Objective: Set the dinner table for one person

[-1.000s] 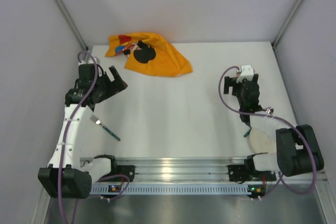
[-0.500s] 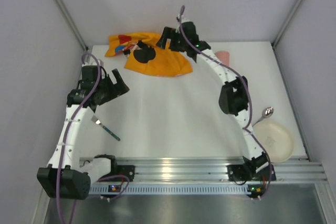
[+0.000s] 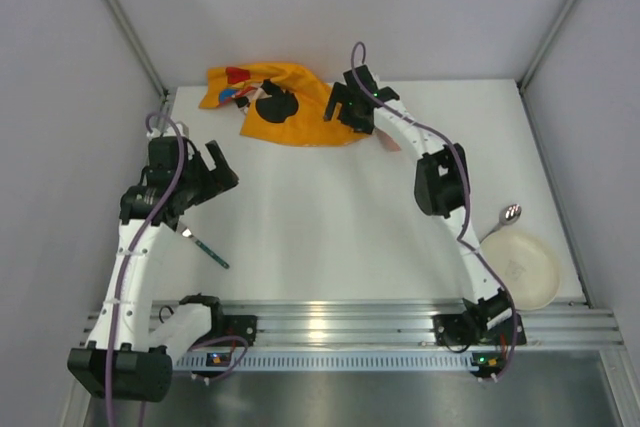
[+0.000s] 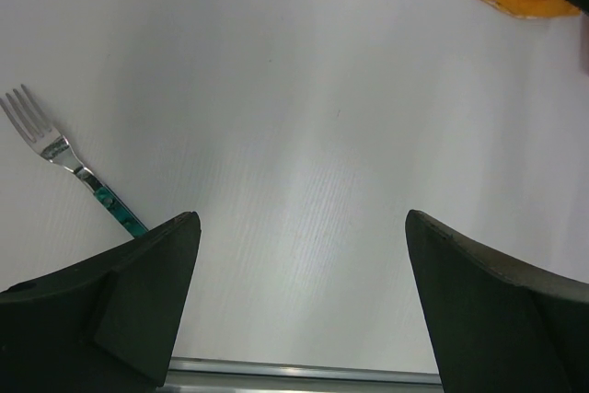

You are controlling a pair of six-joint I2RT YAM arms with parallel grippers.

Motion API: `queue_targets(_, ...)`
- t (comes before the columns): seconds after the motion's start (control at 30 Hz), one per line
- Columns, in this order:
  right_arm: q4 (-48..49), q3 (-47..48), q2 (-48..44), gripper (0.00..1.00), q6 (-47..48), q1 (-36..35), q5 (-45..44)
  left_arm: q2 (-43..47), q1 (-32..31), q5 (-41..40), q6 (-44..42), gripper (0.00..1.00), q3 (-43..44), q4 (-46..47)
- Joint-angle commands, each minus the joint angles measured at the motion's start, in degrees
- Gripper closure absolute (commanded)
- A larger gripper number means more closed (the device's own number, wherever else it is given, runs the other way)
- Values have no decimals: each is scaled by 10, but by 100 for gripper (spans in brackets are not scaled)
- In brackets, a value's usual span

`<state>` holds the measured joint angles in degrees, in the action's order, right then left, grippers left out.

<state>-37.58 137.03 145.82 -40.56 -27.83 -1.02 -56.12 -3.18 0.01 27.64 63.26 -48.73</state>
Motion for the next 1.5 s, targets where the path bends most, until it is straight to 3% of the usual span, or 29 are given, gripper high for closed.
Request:
queue_targets(0.0,-77,38,29,0,14,-2,-51,-6,-2,-11,-7,2,-5,-11)
queue_targets(0.23,-108,72,51,20,59,1,-53,-22,-2,-4,-6,1,-17,-4)
queue_targets(0.33,-132,87,62,41,84,-1,-37,-29,-2,14,-6,2,-24,2)
queue_targets(0.43,-150,103,75,72,122,-13,-38,-38,-2,24,-4,1,-30,15)
queue_targets(0.47,-158,104,75,90,133,-16,-43,-42,-2,29,-4,1,-31,21)
queue_targets(0.5,-160,104,74,100,141,-20,-51,-43,-2,32,-1,2,-31,24)
queue_targets(0.67,-162,76,57,100,166,-23,-46,-62,-2,53,4,2,-31,44)
queue_targets(0.8,-166,-4,-28,100,167,-6,-40,-88,-2,35,1,1,-11,64)
queue_targets(0.9,-162,-130,-132,100,204,22,-81,-134,-2,20,-7,1,25,66)
queue_targets(0.93,-151,-209,-187,100,222,48,-116,-145,-2,20,-11,2,45,67)
queue_targets(1.03,-130,-326,-242,100,226,135,-126,-178,-4,27,-10,1,58,82)
queue_targets(1.07,-134,-335,-248,96,223,159,-123,-184,-6,30,-5,1,59,99)
queue_targets(1.1,-142,-335,-249,80,222,179,-99,-195,-11,35,-2,1,61,105)
queue_targets(1.13,-164,-324,-247,55,226,203,-91,-200,-16,36,0,2,61,110)
queue_targets(1.17,-177,-314,-245,21,231,204,-86,-204,-21,37,6,1,62,116)
queue_targets(1.23,-181,-313,-272,3,246,187,-68,-215,-40,29,8,1,63,119)
queue_targets(1.47,-156,-340,-388,0,229,18,30,-205,-77,17,15,1,34,132)
